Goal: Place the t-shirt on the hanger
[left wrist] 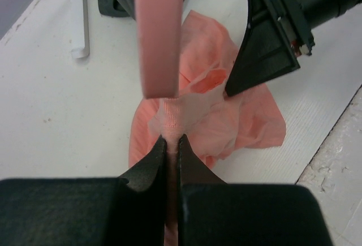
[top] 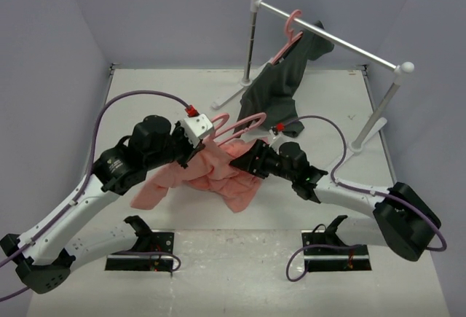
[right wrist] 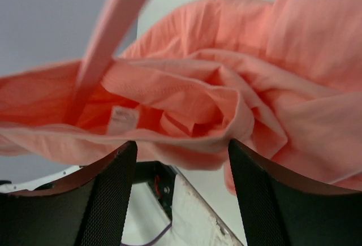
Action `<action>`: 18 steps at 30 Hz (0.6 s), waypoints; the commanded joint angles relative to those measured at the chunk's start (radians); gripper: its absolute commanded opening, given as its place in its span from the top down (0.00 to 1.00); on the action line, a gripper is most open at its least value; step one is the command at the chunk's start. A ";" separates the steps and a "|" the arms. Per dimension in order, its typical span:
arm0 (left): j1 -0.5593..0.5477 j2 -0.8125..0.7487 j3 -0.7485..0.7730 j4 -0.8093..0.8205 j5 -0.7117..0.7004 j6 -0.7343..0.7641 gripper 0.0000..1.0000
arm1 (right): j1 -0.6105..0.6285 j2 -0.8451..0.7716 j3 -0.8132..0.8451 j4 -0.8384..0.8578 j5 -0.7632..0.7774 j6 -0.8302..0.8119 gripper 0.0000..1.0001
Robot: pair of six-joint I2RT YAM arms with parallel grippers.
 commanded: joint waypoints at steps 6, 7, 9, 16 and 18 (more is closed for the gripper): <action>0.004 -0.057 0.003 0.102 0.041 -0.027 1.00 | 0.056 0.149 0.009 0.146 0.013 0.051 0.38; 0.004 -0.061 0.003 0.101 0.036 -0.026 1.00 | 0.056 0.145 0.016 0.137 0.012 0.042 0.38; 0.004 -0.068 0.001 0.097 0.027 -0.022 1.00 | 0.056 0.116 0.014 0.120 0.018 0.027 0.35; 0.004 -0.087 0.000 0.065 0.023 -0.012 1.00 | 0.011 -0.094 -0.051 -0.005 0.135 0.006 0.29; 0.004 -0.093 -0.005 0.068 0.031 -0.011 1.00 | -0.005 -0.110 -0.051 -0.025 0.140 0.002 0.29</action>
